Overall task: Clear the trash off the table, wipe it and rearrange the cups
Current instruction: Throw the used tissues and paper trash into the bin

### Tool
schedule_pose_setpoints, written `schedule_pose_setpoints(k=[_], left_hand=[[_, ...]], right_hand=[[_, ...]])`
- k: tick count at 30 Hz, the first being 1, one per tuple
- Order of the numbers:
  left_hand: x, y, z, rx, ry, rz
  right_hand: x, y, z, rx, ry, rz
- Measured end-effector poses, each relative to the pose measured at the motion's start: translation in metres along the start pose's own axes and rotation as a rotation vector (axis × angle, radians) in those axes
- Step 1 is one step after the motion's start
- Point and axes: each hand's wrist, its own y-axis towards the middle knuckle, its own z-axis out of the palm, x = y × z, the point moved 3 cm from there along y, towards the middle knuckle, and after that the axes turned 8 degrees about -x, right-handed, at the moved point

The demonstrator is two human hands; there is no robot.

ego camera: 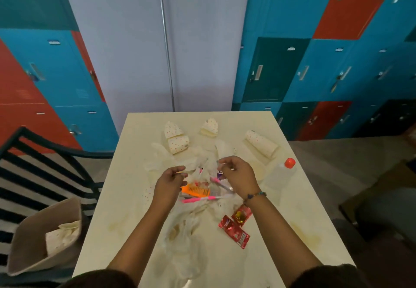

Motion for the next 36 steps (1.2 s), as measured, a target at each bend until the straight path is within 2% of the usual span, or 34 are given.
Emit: schedule_pose_setpoints(k=[4, 7, 13, 17, 22, 29, 32, 36], left_hand=[[-0.006, 0.045, 0.010, -0.007, 0.019, 0.012], [-0.004, 0.076, 0.010, -0.026, 0.042, 0.022], [0.012, 0.126, 0.005, -0.079, 0.147, 0.032], [0.020, 0.162, 0.006, -0.125, 0.214, 0.050], [0.023, 0.197, 0.010, -0.152, 0.291, 0.091], [0.025, 0.220, 0.006, -0.136, 0.404, 0.182], [0.027, 0.228, 0.000, -0.158, 0.461, 0.211], [0.027, 0.251, 0.001, -0.178, 0.572, 0.279]], right_hand=[[0.007, 0.057, 0.007, -0.005, -0.131, -0.041], [0.006, 0.103, 0.020, 0.018, -0.349, -0.096], [-0.022, 0.185, 0.063, 0.243, -0.842, -0.174], [-0.035, 0.235, 0.093, 0.292, -1.044, -0.218], [-0.049, 0.288, 0.127, 0.288, -1.107, -0.162], [-0.074, 0.329, 0.141, 0.352, -1.117, 0.043], [-0.077, 0.325, 0.137, 0.362, -1.091, -0.039], [-0.072, 0.310, 0.134, 0.306, -1.202, -0.264]])
